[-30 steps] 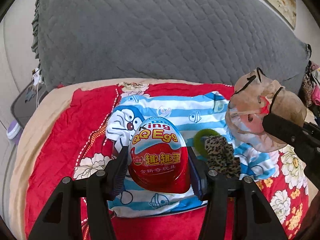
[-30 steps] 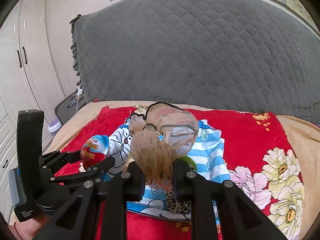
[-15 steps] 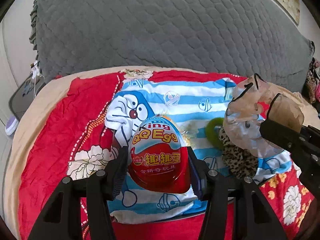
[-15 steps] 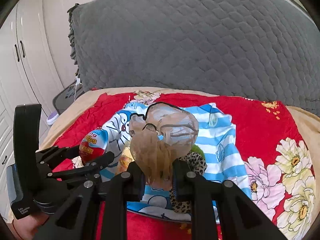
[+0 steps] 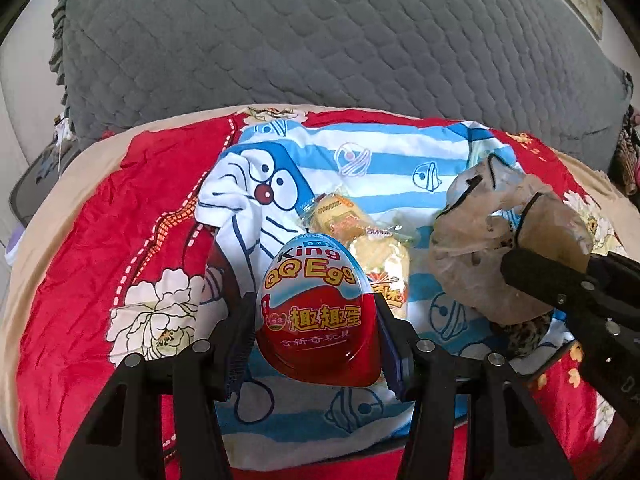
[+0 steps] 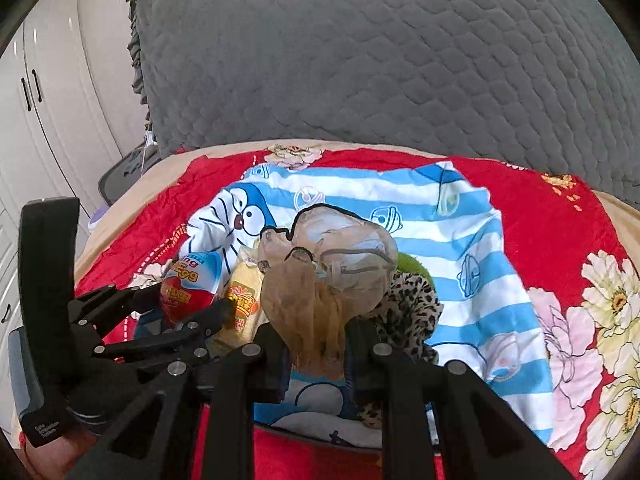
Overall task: Organize objects
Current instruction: 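Carry the egg over the striped shirt while the right tool carries the scrunchie beside it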
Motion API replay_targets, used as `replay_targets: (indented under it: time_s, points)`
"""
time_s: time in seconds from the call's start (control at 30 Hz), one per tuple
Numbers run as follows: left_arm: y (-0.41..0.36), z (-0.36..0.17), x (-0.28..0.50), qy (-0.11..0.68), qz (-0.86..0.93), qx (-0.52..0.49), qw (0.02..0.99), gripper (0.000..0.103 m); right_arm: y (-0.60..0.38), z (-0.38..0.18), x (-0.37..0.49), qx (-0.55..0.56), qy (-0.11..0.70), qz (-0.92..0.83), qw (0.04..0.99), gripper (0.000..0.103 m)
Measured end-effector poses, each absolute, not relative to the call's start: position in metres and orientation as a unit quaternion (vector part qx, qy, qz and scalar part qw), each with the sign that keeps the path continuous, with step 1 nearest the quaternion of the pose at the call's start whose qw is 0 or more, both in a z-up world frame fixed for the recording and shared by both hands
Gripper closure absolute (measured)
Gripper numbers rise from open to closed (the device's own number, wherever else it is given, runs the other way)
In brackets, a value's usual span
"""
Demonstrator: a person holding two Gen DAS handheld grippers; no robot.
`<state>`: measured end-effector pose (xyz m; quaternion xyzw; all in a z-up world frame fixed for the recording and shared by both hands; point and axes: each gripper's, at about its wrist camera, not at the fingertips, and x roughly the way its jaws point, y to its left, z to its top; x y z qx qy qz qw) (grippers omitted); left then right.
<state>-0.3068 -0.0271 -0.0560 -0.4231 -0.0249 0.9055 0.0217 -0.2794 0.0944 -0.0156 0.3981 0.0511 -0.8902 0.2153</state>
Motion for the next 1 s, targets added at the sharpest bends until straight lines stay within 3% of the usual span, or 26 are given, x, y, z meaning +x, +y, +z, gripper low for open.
replay_targets:
  time_s: [1.0]
  points:
    - [-0.02,-0.061,-0.307,-0.022,0.917,-0.398,0.02,0.045,0.097,-0.061,-0.287,0.426,0.059,-0.882,0.193,0.082]
